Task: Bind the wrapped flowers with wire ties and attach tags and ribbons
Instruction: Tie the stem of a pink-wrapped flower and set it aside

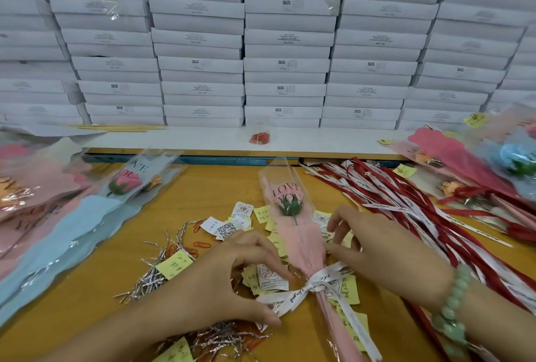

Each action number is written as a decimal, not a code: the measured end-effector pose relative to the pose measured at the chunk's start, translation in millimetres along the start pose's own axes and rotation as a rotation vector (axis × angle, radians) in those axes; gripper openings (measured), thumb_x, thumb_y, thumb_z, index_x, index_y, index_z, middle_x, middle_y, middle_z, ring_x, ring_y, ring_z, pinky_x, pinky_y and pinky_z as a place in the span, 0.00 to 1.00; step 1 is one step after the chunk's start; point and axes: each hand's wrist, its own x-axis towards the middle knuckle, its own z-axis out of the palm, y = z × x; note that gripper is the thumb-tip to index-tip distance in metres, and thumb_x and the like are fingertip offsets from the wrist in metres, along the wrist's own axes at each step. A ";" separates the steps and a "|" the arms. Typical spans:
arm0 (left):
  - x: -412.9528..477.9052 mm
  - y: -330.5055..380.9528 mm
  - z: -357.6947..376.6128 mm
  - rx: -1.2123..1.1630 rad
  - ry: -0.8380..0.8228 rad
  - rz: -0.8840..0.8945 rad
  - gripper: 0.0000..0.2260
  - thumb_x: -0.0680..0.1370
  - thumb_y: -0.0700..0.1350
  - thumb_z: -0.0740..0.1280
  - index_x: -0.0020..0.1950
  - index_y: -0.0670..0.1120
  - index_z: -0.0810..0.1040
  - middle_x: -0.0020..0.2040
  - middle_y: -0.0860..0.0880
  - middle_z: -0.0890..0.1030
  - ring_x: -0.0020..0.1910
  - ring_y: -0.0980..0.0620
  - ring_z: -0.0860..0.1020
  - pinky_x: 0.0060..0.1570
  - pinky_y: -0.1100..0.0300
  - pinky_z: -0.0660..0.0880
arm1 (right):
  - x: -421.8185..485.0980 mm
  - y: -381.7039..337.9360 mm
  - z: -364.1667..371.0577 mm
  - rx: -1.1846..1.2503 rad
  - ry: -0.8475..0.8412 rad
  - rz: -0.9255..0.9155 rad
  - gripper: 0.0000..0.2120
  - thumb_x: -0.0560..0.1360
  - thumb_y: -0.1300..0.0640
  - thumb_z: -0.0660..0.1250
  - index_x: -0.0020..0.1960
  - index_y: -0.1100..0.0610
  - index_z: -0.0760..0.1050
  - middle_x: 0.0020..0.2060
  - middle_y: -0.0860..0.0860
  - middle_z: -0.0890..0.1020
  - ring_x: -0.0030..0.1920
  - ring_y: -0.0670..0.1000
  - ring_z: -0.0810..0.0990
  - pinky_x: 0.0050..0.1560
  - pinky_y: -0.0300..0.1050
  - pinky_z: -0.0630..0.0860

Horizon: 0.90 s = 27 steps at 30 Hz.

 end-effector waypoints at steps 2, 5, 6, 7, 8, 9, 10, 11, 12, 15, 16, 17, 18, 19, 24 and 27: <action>-0.9 0.1 -0.5 -0.041 -0.025 0.003 0.23 0.66 0.61 0.77 0.60 0.66 0.77 0.60 0.64 0.73 0.64 0.63 0.71 0.60 0.69 0.65 | 1.7 -2.0 5.5 0.100 0.027 0.015 0.10 0.77 0.41 0.62 0.54 0.42 0.65 0.44 0.39 0.78 0.36 0.41 0.76 0.36 0.38 0.74; -2.0 -0.2 4.5 -0.036 -0.050 -0.012 0.23 0.72 0.64 0.70 0.65 0.68 0.72 0.64 0.65 0.71 0.66 0.67 0.68 0.66 0.62 0.63 | 2.4 -3.4 17.1 0.197 0.027 0.030 0.11 0.76 0.42 0.64 0.51 0.43 0.64 0.43 0.43 0.79 0.33 0.40 0.76 0.31 0.37 0.70; -1.8 -0.6 7.1 -0.005 -0.063 -0.012 0.21 0.73 0.65 0.68 0.66 0.70 0.70 0.64 0.67 0.69 0.67 0.68 0.67 0.67 0.61 0.63 | 2.6 -3.3 19.6 0.212 0.035 0.030 0.11 0.76 0.43 0.65 0.51 0.44 0.64 0.42 0.44 0.79 0.33 0.39 0.75 0.31 0.36 0.69; -1.4 -0.9 9.6 0.024 -0.079 -0.008 0.20 0.75 0.65 0.66 0.66 0.72 0.68 0.65 0.69 0.68 0.67 0.69 0.66 0.68 0.62 0.62 | 2.9 -3.4 20.9 0.234 0.044 0.029 0.11 0.76 0.45 0.67 0.50 0.44 0.64 0.41 0.45 0.79 0.34 0.38 0.75 0.31 0.35 0.68; -0.8 -0.8 11.9 0.044 -0.095 -0.004 0.20 0.75 0.65 0.64 0.67 0.72 0.67 0.65 0.71 0.66 0.67 0.70 0.64 0.68 0.62 0.62 | 3.5 -3.7 21.2 0.269 0.050 0.027 0.11 0.75 0.48 0.68 0.50 0.45 0.65 0.40 0.46 0.79 0.33 0.38 0.75 0.31 0.35 0.69; -0.2 -0.5 13.7 0.061 -0.106 -0.001 0.19 0.76 0.65 0.63 0.67 0.73 0.67 0.65 0.73 0.64 0.67 0.71 0.63 0.68 0.63 0.61 | 4.6 -4.5 21.0 0.321 0.055 0.025 0.11 0.75 0.51 0.69 0.49 0.47 0.67 0.40 0.46 0.79 0.32 0.39 0.74 0.32 0.35 0.69; 0.6 -0.4 15.0 0.072 -0.107 0.003 0.19 0.77 0.65 0.62 0.67 0.73 0.66 0.65 0.74 0.63 0.68 0.72 0.62 0.68 0.63 0.61 | 5.5 -5.4 20.2 0.388 0.059 0.026 0.10 0.75 0.54 0.70 0.48 0.49 0.68 0.39 0.47 0.78 0.31 0.40 0.74 0.32 0.35 0.70; 1.3 -0.9 16.0 0.077 -0.099 0.006 0.18 0.77 0.65 0.61 0.67 0.72 0.66 0.66 0.75 0.62 0.68 0.72 0.61 0.68 0.64 0.61 | 6.5 -6.2 18.8 0.458 0.064 0.032 0.09 0.74 0.58 0.70 0.47 0.51 0.69 0.39 0.47 0.78 0.30 0.41 0.73 0.32 0.36 0.71; 1.8 -1.4 16.4 0.075 -0.080 0.002 0.18 0.77 0.65 0.60 0.67 0.73 0.66 0.66 0.76 0.62 0.68 0.73 0.61 0.67 0.65 0.61 | 7.2 -6.5 17.4 0.526 0.069 0.042 0.08 0.74 0.61 0.70 0.46 0.53 0.70 0.38 0.48 0.78 0.31 0.41 0.73 0.33 0.38 0.72; 2.4 -5.1 16.2 0.055 0.033 -0.054 0.17 0.76 0.65 0.59 0.65 0.73 0.66 0.63 0.72 0.66 0.65 0.73 0.64 0.64 0.66 0.63 | 7.1 -7.3 13.3 0.722 0.073 0.062 0.06 0.74 0.66 0.69 0.44 0.58 0.73 0.35 0.49 0.76 0.31 0.42 0.75 0.33 0.36 0.73; 2.5 -5.8 15.9 0.055 0.077 -0.073 0.17 0.76 0.66 0.59 0.65 0.73 0.66 0.61 0.71 0.68 0.63 0.73 0.66 0.62 0.66 0.65 | 6.8 -7.9 12.6 0.779 0.075 0.064 0.05 0.74 0.67 0.69 0.44 0.59 0.74 0.34 0.48 0.76 0.31 0.42 0.74 0.33 0.34 0.72; 3.0 -6.7 15.4 0.059 0.126 -0.086 0.16 0.76 0.65 0.58 0.64 0.73 0.67 0.58 0.71 0.70 0.60 0.74 0.68 0.59 0.66 0.67 | 6.3 -8.9 11.8 0.832 0.077 0.068 0.05 0.74 0.67 0.69 0.45 0.60 0.74 0.34 0.47 0.77 0.30 0.41 0.74 0.32 0.32 0.71; 3.3 -7.2 14.9 0.061 0.180 -0.097 0.14 0.76 0.65 0.58 0.62 0.72 0.68 0.56 0.70 0.71 0.56 0.73 0.71 0.55 0.66 0.69 | 5.7 -10.7 10.9 0.890 0.078 0.076 0.04 0.74 0.66 0.69 0.45 0.61 0.74 0.33 0.47 0.77 0.29 0.41 0.74 0.31 0.31 0.70; 4.1 -7.9 14.2 0.053 0.237 -0.110 0.13 0.76 0.65 0.58 0.60 0.70 0.68 0.54 0.69 0.74 0.51 0.70 0.74 0.50 0.66 0.71 | 4.9 -12.6 9.9 0.955 0.076 0.087 0.04 0.75 0.66 0.69 0.45 0.62 0.74 0.32 0.46 0.77 0.27 0.40 0.73 0.29 0.30 0.69; 11.4 -10.8 10.3 -0.293 0.406 -0.178 0.14 0.71 0.64 0.64 0.53 0.62 0.70 0.53 0.55 0.83 0.47 0.62 0.82 0.48 0.60 0.76 | -2.1 -23.7 3.1 1.164 0.032 0.158 0.06 0.74 0.62 0.70 0.46 0.61 0.73 0.35 0.51 0.78 0.22 0.42 0.66 0.21 0.32 0.60; 15.2 -16.4 8.4 -0.603 0.449 -0.190 0.27 0.68 0.63 0.74 0.62 0.58 0.71 0.60 0.50 0.81 0.49 0.53 0.84 0.53 0.59 0.80 | -8.9 -32.6 3.5 1.205 -0.033 0.138 0.07 0.73 0.63 0.71 0.46 0.62 0.73 0.39 0.50 0.80 0.22 0.40 0.69 0.21 0.30 0.62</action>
